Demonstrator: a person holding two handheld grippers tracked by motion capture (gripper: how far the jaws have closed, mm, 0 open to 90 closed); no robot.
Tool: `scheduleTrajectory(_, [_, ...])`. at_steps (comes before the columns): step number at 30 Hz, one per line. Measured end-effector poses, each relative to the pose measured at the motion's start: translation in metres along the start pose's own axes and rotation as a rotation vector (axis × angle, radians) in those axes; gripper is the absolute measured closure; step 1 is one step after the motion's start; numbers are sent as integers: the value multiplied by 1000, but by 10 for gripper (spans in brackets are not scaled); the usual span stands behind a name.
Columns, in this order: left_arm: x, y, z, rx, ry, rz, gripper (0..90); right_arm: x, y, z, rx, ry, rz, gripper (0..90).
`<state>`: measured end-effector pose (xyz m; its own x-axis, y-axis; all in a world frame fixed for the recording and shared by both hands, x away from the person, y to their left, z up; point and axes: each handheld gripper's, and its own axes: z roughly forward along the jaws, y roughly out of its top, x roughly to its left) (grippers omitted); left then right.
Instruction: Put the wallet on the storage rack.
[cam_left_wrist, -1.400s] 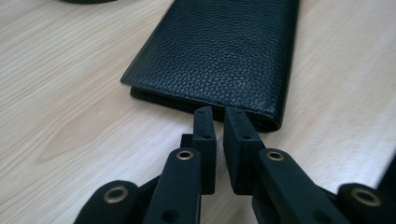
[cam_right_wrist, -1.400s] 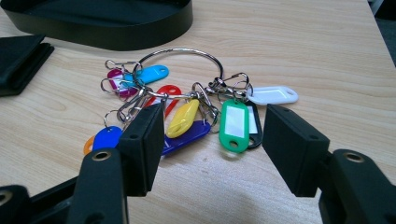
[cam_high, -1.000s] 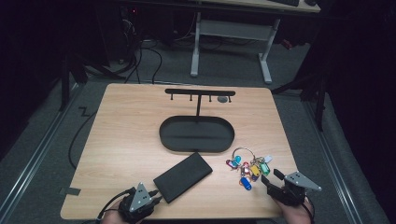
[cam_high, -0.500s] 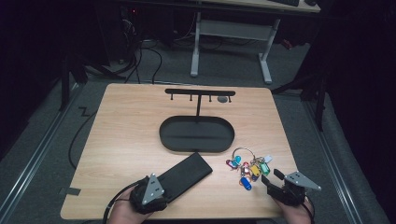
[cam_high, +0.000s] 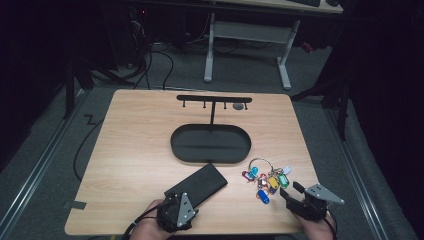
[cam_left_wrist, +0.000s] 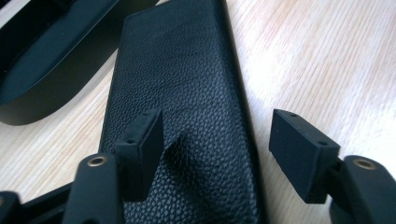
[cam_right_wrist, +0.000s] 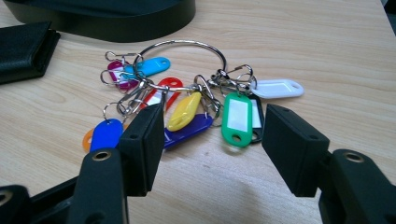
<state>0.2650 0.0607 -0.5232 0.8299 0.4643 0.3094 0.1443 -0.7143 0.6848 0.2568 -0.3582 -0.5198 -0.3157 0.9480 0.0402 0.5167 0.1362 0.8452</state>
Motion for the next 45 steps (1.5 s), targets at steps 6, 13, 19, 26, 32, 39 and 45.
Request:
scheduleTrajectory(6, [-2,-4,2,-7,28,21,385,2,1,2,4,7,-6,394])
scheduleTrajectory(13, [-1,-9,3,-50,26,12,451,0,0,1,1,10,-2,394])
scheduleTrajectory(19, [-2,-9,0,-50,26,30,561,1,0,3,4,16,-1,394])
scheduleTrajectory(26, [-1,-9,-1,-51,40,36,657,0,0,2,4,17,7,394])
scheduleTrajectory(32, [-2,-9,-3,-63,51,40,714,0,0,2,2,19,7,393])
scheduleTrajectory(39, [6,-9,-14,-118,45,-11,765,0,-1,2,3,21,11,393])
scheduleTrajectory(45, [15,-11,-25,-177,50,-62,793,0,-1,3,13,25,11,393])
